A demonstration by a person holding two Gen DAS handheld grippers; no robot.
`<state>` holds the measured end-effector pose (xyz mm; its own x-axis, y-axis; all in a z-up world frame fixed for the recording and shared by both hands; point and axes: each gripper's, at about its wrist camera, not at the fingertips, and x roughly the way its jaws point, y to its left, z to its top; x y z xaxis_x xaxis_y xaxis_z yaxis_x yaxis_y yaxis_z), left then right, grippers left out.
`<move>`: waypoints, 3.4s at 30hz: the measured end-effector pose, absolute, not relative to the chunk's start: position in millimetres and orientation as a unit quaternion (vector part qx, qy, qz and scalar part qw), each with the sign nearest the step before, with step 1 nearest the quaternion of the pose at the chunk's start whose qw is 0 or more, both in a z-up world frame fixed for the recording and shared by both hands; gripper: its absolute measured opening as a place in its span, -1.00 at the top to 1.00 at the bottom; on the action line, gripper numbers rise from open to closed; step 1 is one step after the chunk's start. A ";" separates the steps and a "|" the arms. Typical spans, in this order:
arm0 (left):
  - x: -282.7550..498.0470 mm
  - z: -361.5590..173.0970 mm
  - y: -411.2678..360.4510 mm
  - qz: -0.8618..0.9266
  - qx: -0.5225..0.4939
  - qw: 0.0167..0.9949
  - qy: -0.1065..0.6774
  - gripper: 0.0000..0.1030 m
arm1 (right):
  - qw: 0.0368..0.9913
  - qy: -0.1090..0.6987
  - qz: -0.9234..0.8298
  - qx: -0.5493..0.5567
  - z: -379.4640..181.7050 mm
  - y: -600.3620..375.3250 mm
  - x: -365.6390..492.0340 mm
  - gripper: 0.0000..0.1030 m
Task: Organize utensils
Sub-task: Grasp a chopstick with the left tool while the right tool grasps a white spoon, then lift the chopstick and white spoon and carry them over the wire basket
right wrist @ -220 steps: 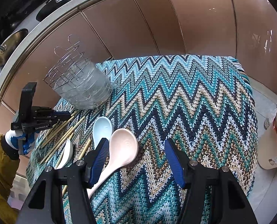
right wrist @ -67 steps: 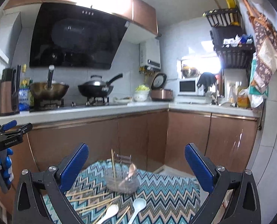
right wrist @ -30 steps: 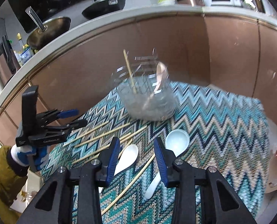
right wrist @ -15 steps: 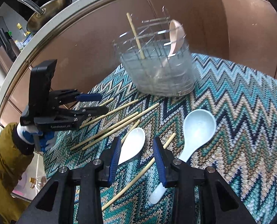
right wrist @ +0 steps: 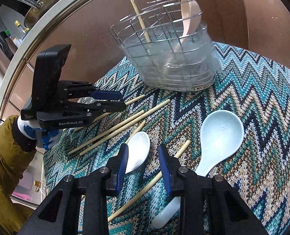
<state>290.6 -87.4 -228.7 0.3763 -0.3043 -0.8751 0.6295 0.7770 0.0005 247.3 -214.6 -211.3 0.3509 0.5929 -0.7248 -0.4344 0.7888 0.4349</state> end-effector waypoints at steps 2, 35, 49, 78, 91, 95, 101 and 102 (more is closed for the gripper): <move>293.0 -231.2 -91.2 -0.293 0.177 0.805 0.485 0.66 | 0.814 0.480 0.317 0.084 -214.3 -211.8 251.4 0.48; 253.3 -133.0 -54.8 -0.254 0.070 0.895 0.361 0.90 | 0.862 0.422 0.279 0.013 -152.7 -191.7 226.2 0.89; 245.4 -9.7 -31.5 -0.203 -0.047 0.959 0.192 0.90 | 0.947 0.265 0.177 -0.033 -25.4 -212.6 215.5 0.89; 331.8 -77.1 -94.4 -0.063 -0.134 0.988 0.034 0.87 | 0.983 0.163 0.058 -0.061 -95.8 -192.9 307.0 0.84; 290.4 -55.3 -66.7 -0.073 -0.102 0.991 0.051 0.26 | 0.985 0.155 0.062 -0.043 -72.1 -210.4 272.4 0.47; 269.6 -41.8 -44.9 -0.070 -0.073 0.992 0.070 0.25 | 0.985 0.159 0.060 -0.033 -56.0 -223.8 251.0 0.47; 238.8 -32.1 -10.3 -0.061 -0.024 0.991 0.113 0.25 | 0.983 0.171 0.055 -0.037 -42.1 -236.0 210.1 0.47; 233.9 -31.7 -4.1 -0.062 -0.017 0.990 0.123 0.25 | 0.983 0.173 0.055 -0.038 -40.5 -237.2 202.9 0.47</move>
<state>233.9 -4.1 -31.7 0.9620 -0.1273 -0.2415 0.1190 0.9917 -0.0484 202.9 -237.2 -40.5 0.9341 0.0955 -0.3439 -0.1221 0.9909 -0.0565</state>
